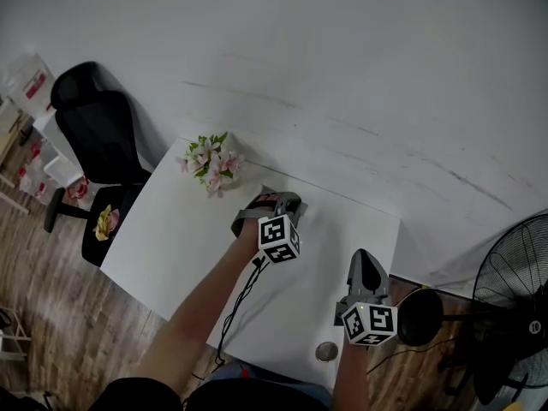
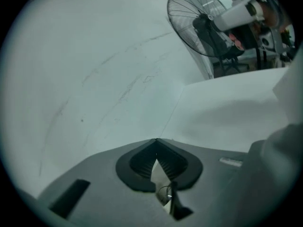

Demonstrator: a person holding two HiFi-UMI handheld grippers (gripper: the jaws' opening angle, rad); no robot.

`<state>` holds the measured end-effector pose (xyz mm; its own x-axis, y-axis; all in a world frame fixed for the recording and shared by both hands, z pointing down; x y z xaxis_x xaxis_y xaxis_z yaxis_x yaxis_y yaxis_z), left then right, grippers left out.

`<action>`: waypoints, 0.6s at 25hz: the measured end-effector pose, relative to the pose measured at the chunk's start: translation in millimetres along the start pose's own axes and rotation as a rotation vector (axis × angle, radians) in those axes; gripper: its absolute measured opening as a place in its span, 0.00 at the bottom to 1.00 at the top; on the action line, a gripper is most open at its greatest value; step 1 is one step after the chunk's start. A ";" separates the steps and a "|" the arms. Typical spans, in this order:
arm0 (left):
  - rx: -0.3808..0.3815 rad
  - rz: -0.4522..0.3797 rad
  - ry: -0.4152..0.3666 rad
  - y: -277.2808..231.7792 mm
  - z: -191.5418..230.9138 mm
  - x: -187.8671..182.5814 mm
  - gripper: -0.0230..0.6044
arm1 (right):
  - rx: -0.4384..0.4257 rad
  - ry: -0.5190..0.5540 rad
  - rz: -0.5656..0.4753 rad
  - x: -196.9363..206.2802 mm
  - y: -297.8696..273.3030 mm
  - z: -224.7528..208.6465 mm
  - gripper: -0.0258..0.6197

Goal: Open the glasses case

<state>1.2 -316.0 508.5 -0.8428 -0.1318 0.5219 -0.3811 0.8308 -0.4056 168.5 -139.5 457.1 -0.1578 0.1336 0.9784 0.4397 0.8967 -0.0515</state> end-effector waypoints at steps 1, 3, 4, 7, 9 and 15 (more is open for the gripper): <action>-0.013 -0.005 0.051 6.2 3.8 -0.6 0.05 | -0.007 0.002 -0.002 -1.2 -1.0 2.0 0.05; -0.040 -0.017 0.150 19.4 11.1 -1.7 0.05 | -0.020 0.005 -0.007 -3.3 -2.9 6.0 0.05; -0.053 -0.024 0.202 26.6 14.5 -2.3 0.05 | -0.025 0.007 -0.008 -4.3 -3.6 8.1 0.05; -0.097 -0.054 0.363 50.9 24.0 -5.5 0.05 | -0.043 0.014 -0.016 -8.8 -5.2 13.9 0.05; -0.128 -0.080 0.473 68.2 30.0 -7.3 0.05 | -0.054 0.021 -0.023 -12.6 -5.9 17.0 0.05; -0.236 -0.157 0.733 118.0 42.5 -8.1 0.05 | -0.083 0.040 -0.045 -23.4 -5.8 26.3 0.05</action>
<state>-53.1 -239.9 424.5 -0.2890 0.0648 0.9551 -0.3149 0.9357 -0.1588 146.5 -136.8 429.3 -0.1446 0.0753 0.9866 0.5046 0.8633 0.0081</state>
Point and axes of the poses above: the fingertips, and each gripper's own axes: y backward along the fingers, z to its left, x out of its underside, the point moved 8 cm from there along y, backward along the fingers, and after that the axes turned 15 degrees about -x, right-handed, at the moved point
